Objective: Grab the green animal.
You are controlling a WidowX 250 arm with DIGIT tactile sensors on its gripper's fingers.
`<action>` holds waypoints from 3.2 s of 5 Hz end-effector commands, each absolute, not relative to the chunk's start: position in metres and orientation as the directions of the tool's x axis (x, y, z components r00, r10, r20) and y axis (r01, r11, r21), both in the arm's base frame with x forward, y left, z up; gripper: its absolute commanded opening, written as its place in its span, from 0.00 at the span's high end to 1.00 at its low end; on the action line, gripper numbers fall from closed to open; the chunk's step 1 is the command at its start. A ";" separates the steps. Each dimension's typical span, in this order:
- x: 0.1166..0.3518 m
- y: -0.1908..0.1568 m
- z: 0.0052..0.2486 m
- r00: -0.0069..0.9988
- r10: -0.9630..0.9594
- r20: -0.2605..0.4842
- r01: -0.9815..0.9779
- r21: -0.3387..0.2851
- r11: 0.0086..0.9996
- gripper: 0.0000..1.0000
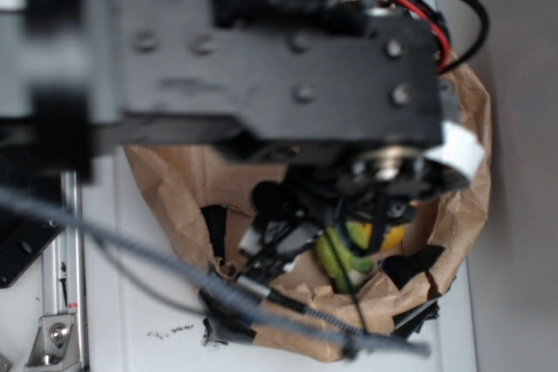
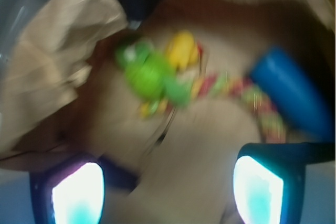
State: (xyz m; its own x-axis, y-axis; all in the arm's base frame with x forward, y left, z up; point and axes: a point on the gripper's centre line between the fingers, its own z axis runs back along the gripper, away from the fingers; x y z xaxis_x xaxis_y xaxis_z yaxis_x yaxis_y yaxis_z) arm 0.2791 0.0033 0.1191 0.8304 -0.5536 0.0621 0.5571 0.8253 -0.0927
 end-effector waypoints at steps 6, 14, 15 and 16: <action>0.287 -0.099 0.055 0.297 -0.953 0.059 0.954 0.018 0.299 0.05; 0.232 -0.006 0.212 0.952 -0.304 -0.038 0.305 0.017 0.952 1.00; 0.241 -0.017 0.205 0.995 -0.093 0.044 0.092 0.021 0.996 1.00; 0.244 -0.011 0.199 0.995 -0.063 0.078 0.061 0.029 0.998 1.00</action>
State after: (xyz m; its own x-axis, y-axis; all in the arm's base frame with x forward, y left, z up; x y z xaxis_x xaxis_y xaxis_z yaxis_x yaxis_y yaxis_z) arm 0.2361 0.0104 0.1839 0.9978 -0.0621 0.0242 0.0616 0.9979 0.0221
